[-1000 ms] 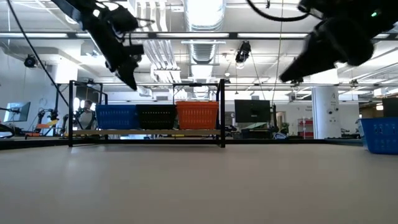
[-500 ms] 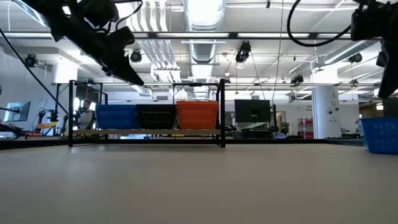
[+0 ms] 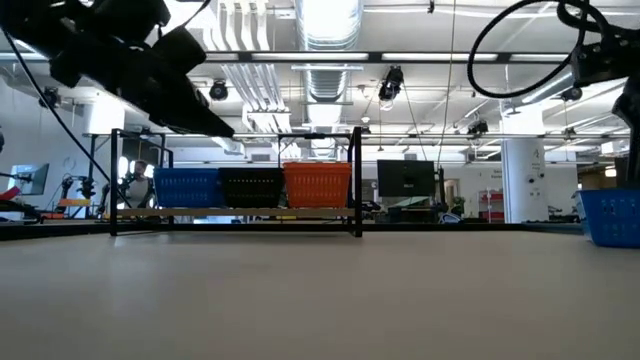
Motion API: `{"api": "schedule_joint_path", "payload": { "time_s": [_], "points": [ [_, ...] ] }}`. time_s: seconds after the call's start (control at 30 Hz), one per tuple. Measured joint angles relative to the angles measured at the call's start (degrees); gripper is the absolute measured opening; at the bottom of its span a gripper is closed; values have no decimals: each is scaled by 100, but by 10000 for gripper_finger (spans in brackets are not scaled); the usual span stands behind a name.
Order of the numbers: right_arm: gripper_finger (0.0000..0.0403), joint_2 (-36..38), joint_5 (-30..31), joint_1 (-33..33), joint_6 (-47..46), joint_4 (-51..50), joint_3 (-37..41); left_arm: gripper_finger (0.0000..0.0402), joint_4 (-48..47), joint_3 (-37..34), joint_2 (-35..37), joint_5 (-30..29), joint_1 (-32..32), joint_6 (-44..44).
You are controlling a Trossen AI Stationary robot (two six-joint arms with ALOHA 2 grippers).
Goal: Stack baskets on shelf by color
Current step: Stack the blue basket on top of the other blue baskets on the shelf
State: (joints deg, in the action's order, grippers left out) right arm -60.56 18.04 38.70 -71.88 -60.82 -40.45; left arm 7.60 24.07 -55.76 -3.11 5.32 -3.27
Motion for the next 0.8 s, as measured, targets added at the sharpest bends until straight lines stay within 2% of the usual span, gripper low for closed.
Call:
{"api": "schedule_joint_path", "payload": {
  "time_s": [0.1,0.17,0.37,0.43,0.57,0.7,0.8],
  "points": [
    [161,-278,-14,2,296,21,2,0,494,-210,-111,0,-275,2],
    [145,-467,-25,0,416,29,2,0,858,-299,-203,0,-417,2],
    [52,-977,-150,-15,1093,451,9,0,1448,-419,-499,-2,-591,-3],
    [22,-1112,-16,-58,1616,973,11,0,1469,-374,-616,-2,-592,-49],
    [14,-1325,307,-378,3125,2695,9,0,1691,-268,-931,41,-603,-337],
    [13,-1579,290,-915,4838,4565,-32,0,2647,-262,-1367,592,-655,-926],
    [13,-1813,89,-1293,6061,5562,-184,10,3010,-184,-1672,1077,-774,-1598]
  ]
}}
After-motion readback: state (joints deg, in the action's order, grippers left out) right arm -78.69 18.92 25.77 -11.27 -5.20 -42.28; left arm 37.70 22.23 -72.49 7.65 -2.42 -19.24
